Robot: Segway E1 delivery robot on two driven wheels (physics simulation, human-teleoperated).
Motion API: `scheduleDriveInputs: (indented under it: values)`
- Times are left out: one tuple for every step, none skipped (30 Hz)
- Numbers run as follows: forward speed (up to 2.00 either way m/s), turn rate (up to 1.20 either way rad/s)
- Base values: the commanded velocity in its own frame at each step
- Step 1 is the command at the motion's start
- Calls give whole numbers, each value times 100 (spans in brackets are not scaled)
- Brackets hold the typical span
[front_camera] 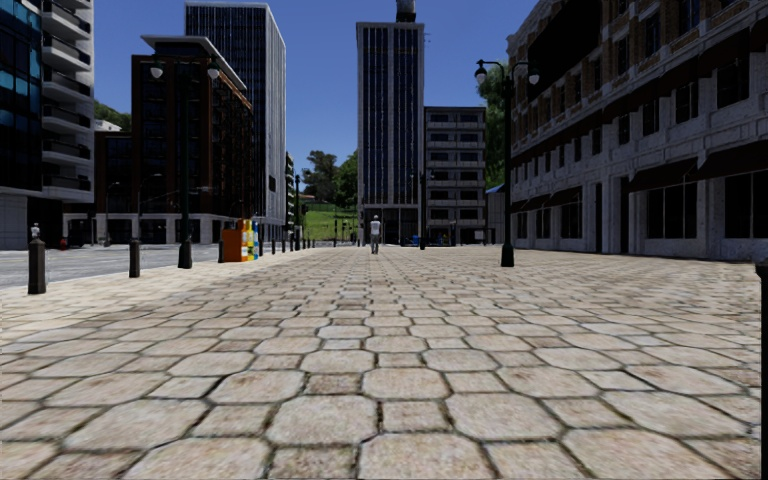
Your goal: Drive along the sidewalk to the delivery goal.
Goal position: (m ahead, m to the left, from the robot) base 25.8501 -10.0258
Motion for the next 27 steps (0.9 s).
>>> scheduleDriveInputs:
  values:
    - [127, 0]
    - [126, 0]
    - [126, 0]
    - [125, 0]
    - [125, 0]
    - [125, 0]
    - [125, 0]
    - [125, 0]
    - [125, 0]
    - [125, 0]
    - [125, 0]
    - [125, 0]
    - [125, 0]
    - [125, 0]
    - [130, 0]
    - [130, 0]
    - [133, 0]
    - [135, 0]
    - [137, 0]
    - [151, 0]
    - [151, 0]
    - [170, 0]
    - [200, 0]
    - [200, 0]
    - [200, 0]
    - [200, 0]
    - [200, 0]
